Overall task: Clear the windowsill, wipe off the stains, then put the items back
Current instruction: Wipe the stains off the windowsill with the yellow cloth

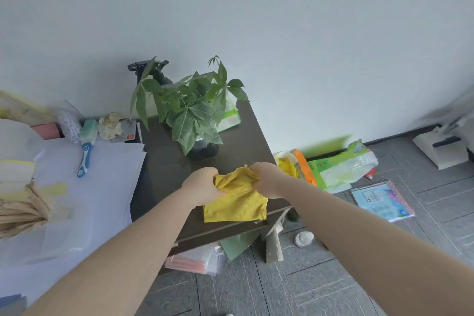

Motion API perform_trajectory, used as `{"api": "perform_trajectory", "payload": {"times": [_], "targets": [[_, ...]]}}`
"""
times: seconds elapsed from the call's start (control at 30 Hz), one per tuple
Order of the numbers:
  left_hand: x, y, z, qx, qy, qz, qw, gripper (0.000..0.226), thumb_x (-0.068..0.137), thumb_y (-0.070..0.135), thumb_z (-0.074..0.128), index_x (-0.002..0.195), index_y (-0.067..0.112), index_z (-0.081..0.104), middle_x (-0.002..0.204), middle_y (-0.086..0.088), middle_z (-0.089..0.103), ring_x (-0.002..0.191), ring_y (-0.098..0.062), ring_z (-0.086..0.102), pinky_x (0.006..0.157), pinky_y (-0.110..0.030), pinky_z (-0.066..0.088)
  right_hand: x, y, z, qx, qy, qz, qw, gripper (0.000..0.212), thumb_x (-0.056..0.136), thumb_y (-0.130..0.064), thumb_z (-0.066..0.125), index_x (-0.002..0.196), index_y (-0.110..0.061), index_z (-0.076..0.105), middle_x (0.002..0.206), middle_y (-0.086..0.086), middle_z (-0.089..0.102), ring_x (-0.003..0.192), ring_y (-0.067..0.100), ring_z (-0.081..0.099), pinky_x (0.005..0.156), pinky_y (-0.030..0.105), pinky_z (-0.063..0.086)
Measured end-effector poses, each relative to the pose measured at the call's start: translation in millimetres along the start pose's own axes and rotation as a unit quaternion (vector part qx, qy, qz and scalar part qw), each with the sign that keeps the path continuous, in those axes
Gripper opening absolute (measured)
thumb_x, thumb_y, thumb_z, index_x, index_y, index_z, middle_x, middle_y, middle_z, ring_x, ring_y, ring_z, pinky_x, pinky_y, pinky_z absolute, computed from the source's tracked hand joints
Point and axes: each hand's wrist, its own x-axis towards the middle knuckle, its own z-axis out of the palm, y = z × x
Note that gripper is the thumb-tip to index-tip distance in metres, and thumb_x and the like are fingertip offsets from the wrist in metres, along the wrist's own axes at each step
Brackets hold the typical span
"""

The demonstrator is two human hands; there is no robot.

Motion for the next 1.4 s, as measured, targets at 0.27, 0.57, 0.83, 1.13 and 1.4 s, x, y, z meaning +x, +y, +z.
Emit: {"api": "perform_trajectory", "payload": {"times": [0.27,0.57,0.83,1.13,1.4], "targets": [[-36,180,11,0.056,0.049,0.08,0.994,0.034,0.079,0.031,0.069,0.066,0.02,0.039,0.069,0.005,0.046,0.071,-0.02,0.047,0.06,-0.031,0.034,-121,110,-96,0.024,0.085,0.019,0.996,0.01,0.09,-0.01,0.046,0.092,-0.018,0.051,0.093,0.001,0.057,0.088,0.025,0.055,0.071,0.034,0.045],[-79,473,105,0.051,0.039,0.236,0.97,0.029,0.076,0.02,0.073,0.07,0.014,0.045,0.069,0.001,0.045,0.071,-0.023,0.045,0.057,-0.031,0.031,-330,325,-189,0.111,0.197,0.095,0.969,0.027,0.088,-0.006,0.045,0.111,-0.011,0.058,0.101,0.003,0.055,0.092,0.023,0.052,0.073,0.031,0.045],[-111,700,227,0.076,-0.075,0.381,0.918,0.032,0.07,0.018,0.076,0.06,0.019,0.045,0.061,0.004,0.046,0.065,-0.021,0.045,0.052,-0.027,0.031,-500,500,-215,0.212,0.282,0.249,0.902,0.044,0.086,0.001,0.037,0.124,-0.011,0.054,0.116,0.01,0.057,0.103,0.028,0.056,0.08,0.037,0.049],[-117,940,391,0.128,-0.198,0.512,0.826,0.018,0.073,0.021,0.073,0.075,0.01,0.059,0.075,-0.004,0.057,0.071,-0.023,0.049,0.064,-0.029,0.039,-641,702,-221,0.335,0.317,0.393,0.796,0.041,0.086,-0.018,0.062,0.126,-0.024,0.057,0.115,0.003,0.054,0.107,0.025,0.055,0.079,0.034,0.052],[-132,1147,521,0.154,-0.293,0.584,0.741,0.015,0.071,0.022,0.075,0.078,0.021,0.063,0.081,0.0,0.061,0.081,-0.02,0.056,0.066,-0.026,0.045,-758,854,-246,0.37,0.392,0.493,0.683,0.025,0.086,-0.012,0.063,0.11,-0.018,0.068,0.098,0.004,0.063,0.089,0.022,0.058,0.067,0.028,0.051]]}}
